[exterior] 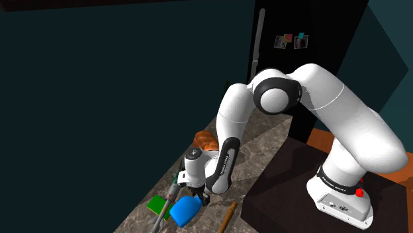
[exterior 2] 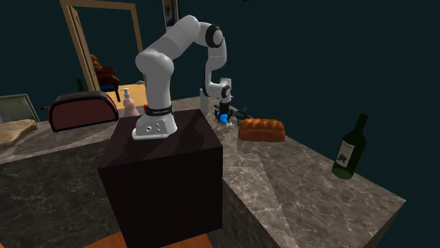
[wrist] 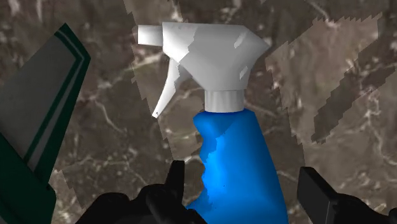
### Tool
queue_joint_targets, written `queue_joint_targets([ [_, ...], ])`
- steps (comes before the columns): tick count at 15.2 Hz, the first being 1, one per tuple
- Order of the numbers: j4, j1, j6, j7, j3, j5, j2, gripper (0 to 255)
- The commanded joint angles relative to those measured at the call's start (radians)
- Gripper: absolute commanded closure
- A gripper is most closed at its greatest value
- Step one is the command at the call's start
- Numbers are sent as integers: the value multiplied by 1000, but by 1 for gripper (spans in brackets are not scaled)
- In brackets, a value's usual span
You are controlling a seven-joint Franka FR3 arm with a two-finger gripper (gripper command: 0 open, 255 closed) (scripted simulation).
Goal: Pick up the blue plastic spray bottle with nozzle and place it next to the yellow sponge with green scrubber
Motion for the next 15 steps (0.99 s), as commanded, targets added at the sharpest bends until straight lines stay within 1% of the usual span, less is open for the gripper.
queue_joint_targets([
  [1,0,0,0,0,0,0,0,0],
  [5,0,0,0,0,0,0,0,0],
  [9,-77,-40,-59,-15,41,17,-131,0],
  [15,-77,-40,-59,-15,41,17,-131,0],
])
